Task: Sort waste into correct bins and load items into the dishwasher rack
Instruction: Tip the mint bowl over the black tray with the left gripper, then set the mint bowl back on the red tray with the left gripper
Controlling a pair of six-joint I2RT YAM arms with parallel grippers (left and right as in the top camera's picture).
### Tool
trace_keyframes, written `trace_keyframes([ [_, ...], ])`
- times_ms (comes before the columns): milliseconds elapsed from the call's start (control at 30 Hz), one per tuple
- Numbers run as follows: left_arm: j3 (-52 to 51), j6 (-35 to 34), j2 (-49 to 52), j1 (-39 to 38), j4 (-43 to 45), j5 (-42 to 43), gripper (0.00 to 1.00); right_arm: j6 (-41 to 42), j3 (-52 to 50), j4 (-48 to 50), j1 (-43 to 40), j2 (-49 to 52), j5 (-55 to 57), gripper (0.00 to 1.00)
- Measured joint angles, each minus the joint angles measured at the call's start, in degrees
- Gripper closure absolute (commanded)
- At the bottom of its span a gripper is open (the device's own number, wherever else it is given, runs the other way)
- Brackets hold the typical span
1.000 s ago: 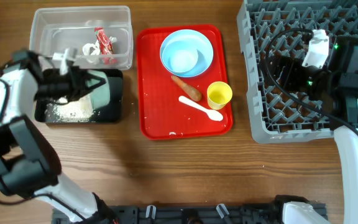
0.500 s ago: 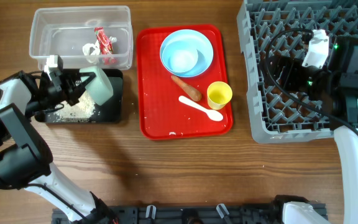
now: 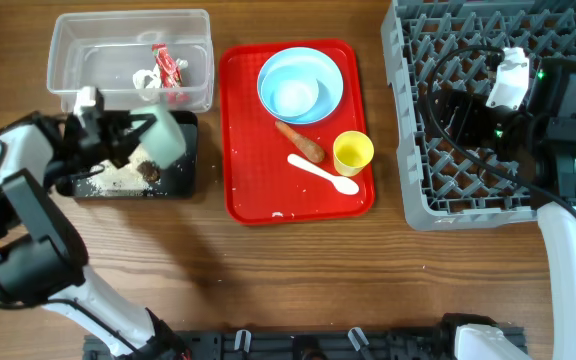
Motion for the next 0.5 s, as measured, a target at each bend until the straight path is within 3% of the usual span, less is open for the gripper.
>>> trace_keyframes([
  [133, 1.5, 2.5, -9.8, -13.2, 8.5, -9.9, 0.96, 0.0, 0.0, 0.2, 0.0, 0.0, 0.0, 0.00],
  [367, 2.6, -8.8, -11.4, -40.8, 15.2, -52.5, 0.96, 0.0, 0.0, 0.2, 0.0, 0.0, 0.0, 0.00],
  [500, 2.6, -14.7, -8.0, -50.1, 16.0, -71.9, 0.92, 0.0, 0.0, 0.0, 0.0, 0.0, 0.0, 0.00],
])
